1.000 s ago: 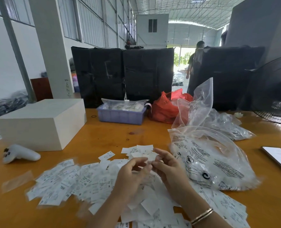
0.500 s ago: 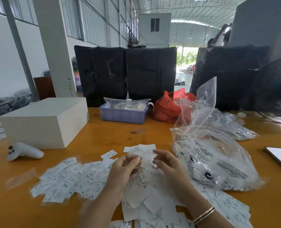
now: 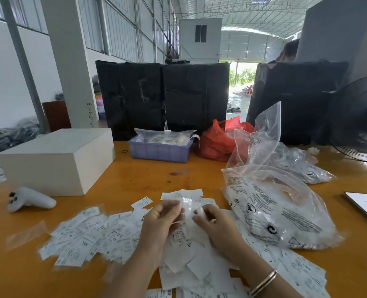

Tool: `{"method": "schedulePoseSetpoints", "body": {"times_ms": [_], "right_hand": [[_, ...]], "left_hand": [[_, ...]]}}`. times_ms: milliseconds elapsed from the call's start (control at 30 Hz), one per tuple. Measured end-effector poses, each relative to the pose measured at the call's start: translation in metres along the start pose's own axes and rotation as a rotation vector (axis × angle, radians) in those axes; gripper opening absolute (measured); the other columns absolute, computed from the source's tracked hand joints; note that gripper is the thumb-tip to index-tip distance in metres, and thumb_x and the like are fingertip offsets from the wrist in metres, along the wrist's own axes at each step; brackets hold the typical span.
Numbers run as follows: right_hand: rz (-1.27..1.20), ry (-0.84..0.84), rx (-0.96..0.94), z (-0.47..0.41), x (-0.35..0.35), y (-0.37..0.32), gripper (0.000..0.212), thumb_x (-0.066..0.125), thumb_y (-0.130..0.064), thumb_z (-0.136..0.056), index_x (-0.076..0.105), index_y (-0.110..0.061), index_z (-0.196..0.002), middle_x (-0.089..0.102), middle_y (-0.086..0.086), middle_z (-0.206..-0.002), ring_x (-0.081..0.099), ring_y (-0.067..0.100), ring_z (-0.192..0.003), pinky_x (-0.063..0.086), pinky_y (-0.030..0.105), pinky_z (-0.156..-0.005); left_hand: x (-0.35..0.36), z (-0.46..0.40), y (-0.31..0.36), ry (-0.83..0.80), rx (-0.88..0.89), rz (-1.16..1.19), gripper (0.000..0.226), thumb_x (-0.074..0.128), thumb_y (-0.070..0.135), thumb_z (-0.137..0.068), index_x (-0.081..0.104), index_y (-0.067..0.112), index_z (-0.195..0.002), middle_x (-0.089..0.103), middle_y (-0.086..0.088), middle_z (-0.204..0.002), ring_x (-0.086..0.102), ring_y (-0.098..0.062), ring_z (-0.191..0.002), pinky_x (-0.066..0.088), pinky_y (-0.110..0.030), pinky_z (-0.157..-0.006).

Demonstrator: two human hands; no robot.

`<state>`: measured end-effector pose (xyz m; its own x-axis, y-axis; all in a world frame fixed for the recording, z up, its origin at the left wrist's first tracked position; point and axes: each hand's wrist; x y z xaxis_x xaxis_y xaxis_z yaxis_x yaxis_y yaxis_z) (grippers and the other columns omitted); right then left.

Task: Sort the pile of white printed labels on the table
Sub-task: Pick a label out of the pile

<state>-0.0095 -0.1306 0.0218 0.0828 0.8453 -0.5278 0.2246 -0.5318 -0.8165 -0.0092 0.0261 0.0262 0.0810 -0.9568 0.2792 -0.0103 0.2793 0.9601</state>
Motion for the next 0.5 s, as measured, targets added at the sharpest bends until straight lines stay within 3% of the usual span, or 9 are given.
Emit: {"method": "schedulePoseSetpoints", "body": {"times_ms": [100,167,267,400,500], "right_hand": [[-0.474,-0.007,0.093,0.0024,-0.0007,-0.0031,0.015,0.063,-0.027,-0.088,0.059,-0.012,-0.091,0.058,0.006,-0.078,0.053,0.015,-0.063,0.044,0.024,-0.056],[-0.639,0.052,0.118,0.0017,-0.0033,-0.0051,0.014,0.063,-0.023,-0.088,0.057,-0.012,-0.092,0.055,0.007,-0.073,0.051,0.018,-0.059,0.043,0.023,-0.049],[-0.614,0.138,0.062,-0.0003,-0.0084,-0.0070,0.012,0.064,-0.023,-0.087,0.059,-0.022,-0.097,0.051,0.000,-0.071,0.048,0.012,-0.063,0.043,0.015,-0.051],[-0.453,-0.044,-0.060,0.0016,-0.0084,-0.0058,0.035,0.072,-0.036,-0.079,0.058,-0.036,-0.111,0.042,-0.017,-0.060,0.042,0.002,-0.059,0.040,0.011,-0.056],[-0.354,-0.088,-0.087,0.0022,-0.0073,-0.0084,0.019,0.069,-0.035,-0.078,0.066,-0.045,-0.093,0.049,-0.017,-0.058,0.046,0.001,-0.059,0.037,0.009,-0.055]], "left_hand": [[0.0019,0.0010,-0.0001,0.020,0.035,-0.118,0.012,0.072,0.016,-0.083,0.072,0.021,-0.094,0.075,-0.001,-0.083,0.072,-0.013,-0.076,0.051,-0.016,-0.059],[0.0035,0.0015,0.0000,0.046,0.068,-0.245,0.023,0.076,0.024,-0.079,0.066,0.023,-0.100,0.073,0.002,-0.085,0.070,-0.013,-0.079,0.050,-0.016,-0.060],[0.0052,0.0029,0.0012,0.029,0.146,-0.419,0.029,0.078,0.031,-0.076,0.061,0.029,-0.099,0.071,0.009,-0.084,0.068,-0.005,-0.075,0.047,-0.011,-0.056],[0.0069,0.0046,-0.0003,-0.122,0.219,-0.566,0.033,0.077,0.032,-0.077,0.054,0.034,-0.100,0.069,0.007,-0.068,0.062,0.000,-0.058,0.044,-0.009,-0.052],[0.0079,0.0061,-0.0019,-0.180,0.209,-0.579,0.031,0.076,0.035,-0.078,0.054,0.033,-0.100,0.067,0.001,-0.066,0.057,-0.004,-0.054,0.045,-0.014,-0.051]]}}
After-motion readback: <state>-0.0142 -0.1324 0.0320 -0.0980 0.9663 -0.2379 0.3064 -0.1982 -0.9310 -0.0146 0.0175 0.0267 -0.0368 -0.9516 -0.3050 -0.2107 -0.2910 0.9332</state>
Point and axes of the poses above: each hand's wrist, its own z-axis away from the middle knuckle, its own x-axis out of the palm, y = z × x
